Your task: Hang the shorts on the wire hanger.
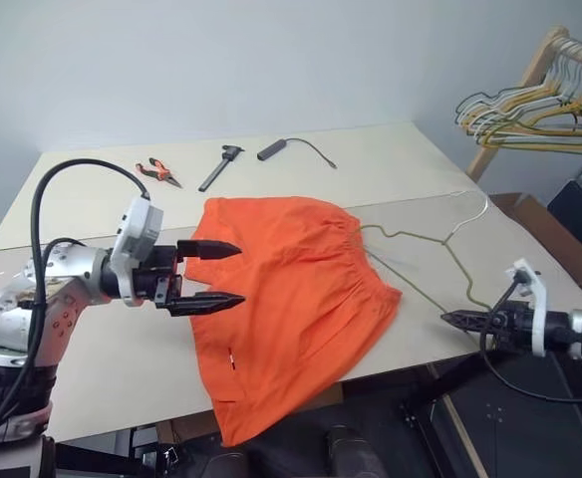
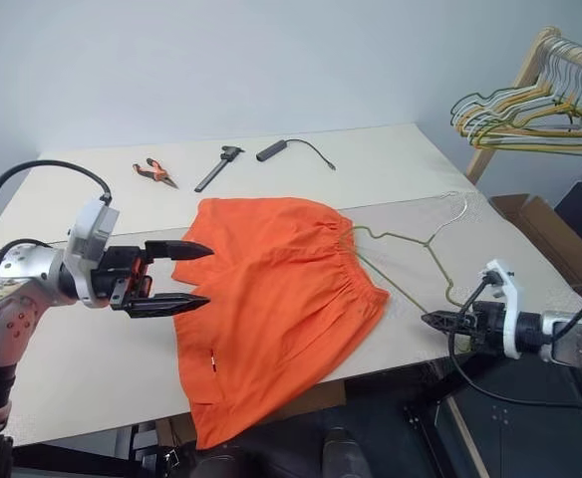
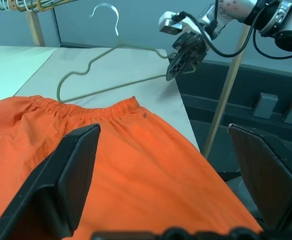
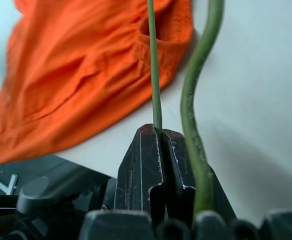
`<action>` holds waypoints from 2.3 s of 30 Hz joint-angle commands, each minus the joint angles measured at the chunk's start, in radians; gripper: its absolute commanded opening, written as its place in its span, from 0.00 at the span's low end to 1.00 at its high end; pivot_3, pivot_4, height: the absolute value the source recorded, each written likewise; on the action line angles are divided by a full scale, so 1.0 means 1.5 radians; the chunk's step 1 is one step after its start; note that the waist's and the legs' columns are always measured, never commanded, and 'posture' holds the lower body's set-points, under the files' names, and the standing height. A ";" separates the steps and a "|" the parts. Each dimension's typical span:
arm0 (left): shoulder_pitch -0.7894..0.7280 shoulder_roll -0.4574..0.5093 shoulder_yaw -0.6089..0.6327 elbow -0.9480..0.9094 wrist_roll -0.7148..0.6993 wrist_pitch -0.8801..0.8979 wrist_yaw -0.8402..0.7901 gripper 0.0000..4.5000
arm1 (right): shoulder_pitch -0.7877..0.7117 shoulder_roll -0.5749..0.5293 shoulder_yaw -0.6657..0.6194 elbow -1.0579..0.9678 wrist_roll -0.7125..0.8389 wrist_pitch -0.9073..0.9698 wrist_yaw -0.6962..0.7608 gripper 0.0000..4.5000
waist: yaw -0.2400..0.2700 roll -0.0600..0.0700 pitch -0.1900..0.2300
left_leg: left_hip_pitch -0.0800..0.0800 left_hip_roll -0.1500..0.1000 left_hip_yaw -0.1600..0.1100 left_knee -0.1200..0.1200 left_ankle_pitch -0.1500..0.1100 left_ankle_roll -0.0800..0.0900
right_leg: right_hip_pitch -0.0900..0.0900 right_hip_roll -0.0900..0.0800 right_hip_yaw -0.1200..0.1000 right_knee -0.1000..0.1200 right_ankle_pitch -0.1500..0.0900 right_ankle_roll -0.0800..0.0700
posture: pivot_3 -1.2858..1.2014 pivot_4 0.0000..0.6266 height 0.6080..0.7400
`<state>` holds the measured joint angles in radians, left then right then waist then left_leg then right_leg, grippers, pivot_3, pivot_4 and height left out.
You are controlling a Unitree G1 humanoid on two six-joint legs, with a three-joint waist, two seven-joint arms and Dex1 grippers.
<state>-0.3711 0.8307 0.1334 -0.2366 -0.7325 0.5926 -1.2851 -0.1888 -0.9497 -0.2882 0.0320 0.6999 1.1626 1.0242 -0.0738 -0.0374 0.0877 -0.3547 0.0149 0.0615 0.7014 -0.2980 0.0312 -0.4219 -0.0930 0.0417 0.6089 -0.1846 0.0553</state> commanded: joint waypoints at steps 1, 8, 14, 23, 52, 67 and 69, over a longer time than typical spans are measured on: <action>-0.001 0.011 0.015 -0.022 -0.007 -0.007 -0.002 0.99 | -0.019 -0.004 -0.025 0.018 0.000 -0.017 -0.014 0.00 | 0.001 0.000 0.000 | 0.000 0.000 0.000 0.000 0.000 0.000 | 0.000 0.000 0.000 0.000 0.000 0.000 | 0.49 0.08 1.00; -0.003 0.016 0.011 -0.020 -0.001 -0.014 -0.005 0.99 | -0.068 0.013 0.041 0.093 -0.057 -0.049 -0.042 0.00 | 0.001 0.000 0.000 | 0.000 0.000 0.003 0.000 0.000 0.000 | 0.000 0.000 0.000 0.000 0.000 0.000 | 0.49 0.07 1.00; 0.000 0.021 0.014 -0.025 0.001 -0.016 -0.006 0.99 | -0.086 0.003 0.099 0.101 -0.068 -0.050 0.003 0.00 | 0.003 0.000 0.000 | 0.000 0.000 0.003 -0.001 0.000 0.000 | 0.000 0.000 0.000 0.000 0.000 0.000 | 0.50 0.07 1.00; 0.025 0.030 0.021 -0.043 0.000 -0.023 0.000 0.99 | -0.036 -0.031 0.086 0.046 -0.032 -0.039 0.074 0.00 | 0.006 0.000 0.000 | 0.000 0.000 0.003 -0.001 0.000 0.000 | 0.000 0.000 0.000 0.000 0.000 0.000 | 0.50 0.08 1.00; 0.031 0.032 0.002 -0.041 0.031 -0.061 -0.013 0.99 | -0.151 0.011 0.225 0.098 -0.067 -0.005 0.047 0.00 | 0.019 0.000 0.000 | 0.000 0.000 0.004 -0.002 0.000 0.000 | -0.001 0.000 0.000 -0.001 0.000 -0.001 | 0.51 0.07 1.00; 0.063 0.034 0.006 -0.067 0.026 -0.067 -0.006 0.99 | 0.007 0.014 0.029 -0.312 0.189 0.301 -0.066 0.00 | 0.032 0.000 0.000 | 0.001 0.001 0.000 -0.002 0.000 0.000 | 0.000 0.001 0.000 0.000 -0.003 0.004 | 0.51 0.09 1.00; 0.056 0.034 0.000 -0.062 0.029 -0.068 -0.011 0.99 | 0.015 0.020 0.030 -0.283 0.177 0.301 -0.104 0.00 | 0.034 0.000 0.000 | 0.001 0.001 0.000 -0.002 0.000 0.000 | -0.001 0.000 0.000 -0.001 -0.003 0.003 | 0.51 0.09 1.00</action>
<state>-0.2659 0.8748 0.1334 -0.3183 -0.6838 0.5032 -1.2926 -0.1698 -0.9183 -0.2071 -0.4150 0.9654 1.6014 0.9134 -0.0236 -0.0374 0.0874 -0.3543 0.0161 0.0622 0.6986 -0.2984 0.0309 -0.4230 -0.0924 0.0410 0.6073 -0.1899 0.0598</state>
